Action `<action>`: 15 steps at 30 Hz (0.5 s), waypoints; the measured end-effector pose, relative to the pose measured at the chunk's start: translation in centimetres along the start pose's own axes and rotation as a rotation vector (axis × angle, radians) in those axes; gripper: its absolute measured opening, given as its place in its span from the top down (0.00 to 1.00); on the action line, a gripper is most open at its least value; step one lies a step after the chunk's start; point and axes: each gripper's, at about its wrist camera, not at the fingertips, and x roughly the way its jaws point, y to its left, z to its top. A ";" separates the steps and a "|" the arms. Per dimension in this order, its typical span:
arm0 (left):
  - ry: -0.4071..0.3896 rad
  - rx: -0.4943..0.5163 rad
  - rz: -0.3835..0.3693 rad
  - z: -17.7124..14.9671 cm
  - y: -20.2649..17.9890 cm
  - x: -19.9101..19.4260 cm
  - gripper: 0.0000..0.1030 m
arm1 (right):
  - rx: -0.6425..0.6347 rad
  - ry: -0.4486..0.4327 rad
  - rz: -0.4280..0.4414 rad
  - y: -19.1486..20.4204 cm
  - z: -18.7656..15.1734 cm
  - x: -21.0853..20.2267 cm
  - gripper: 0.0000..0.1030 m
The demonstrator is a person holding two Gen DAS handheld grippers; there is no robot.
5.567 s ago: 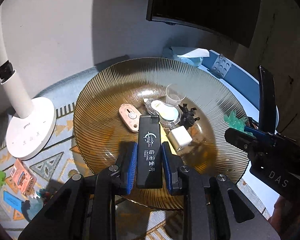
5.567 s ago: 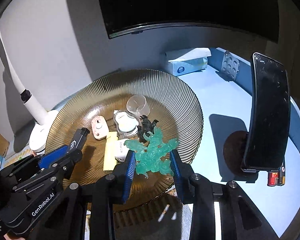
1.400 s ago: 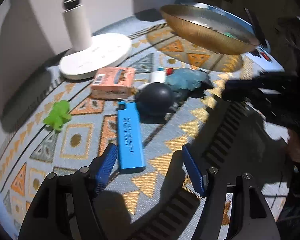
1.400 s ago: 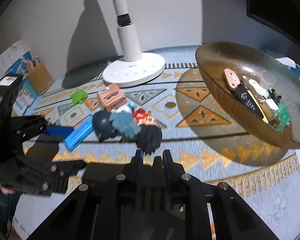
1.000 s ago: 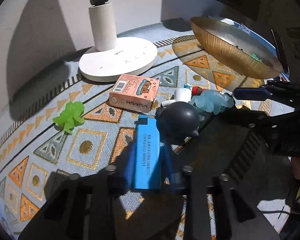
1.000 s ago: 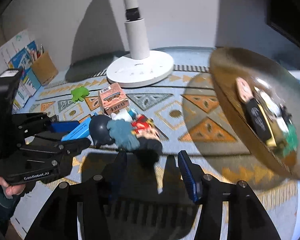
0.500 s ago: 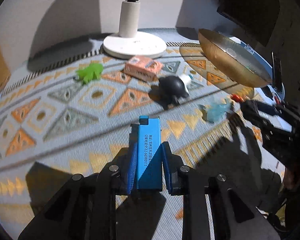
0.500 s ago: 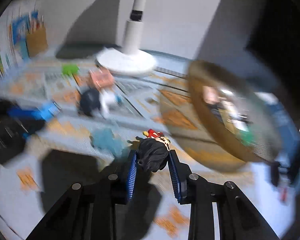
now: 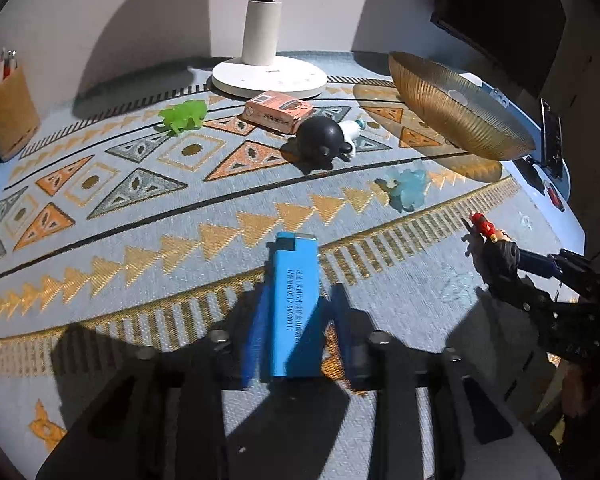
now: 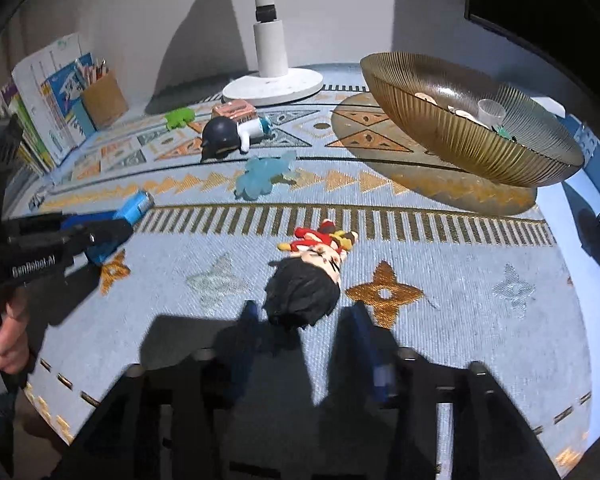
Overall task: Organize rigid objects
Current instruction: 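Carry the blue box and red-haired figurine over the amber bowl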
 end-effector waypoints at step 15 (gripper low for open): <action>-0.129 0.030 0.019 1.4 -4.0 -3.6 0.80 | 0.103 -0.122 0.128 0.4 1.2 -3.3 0.70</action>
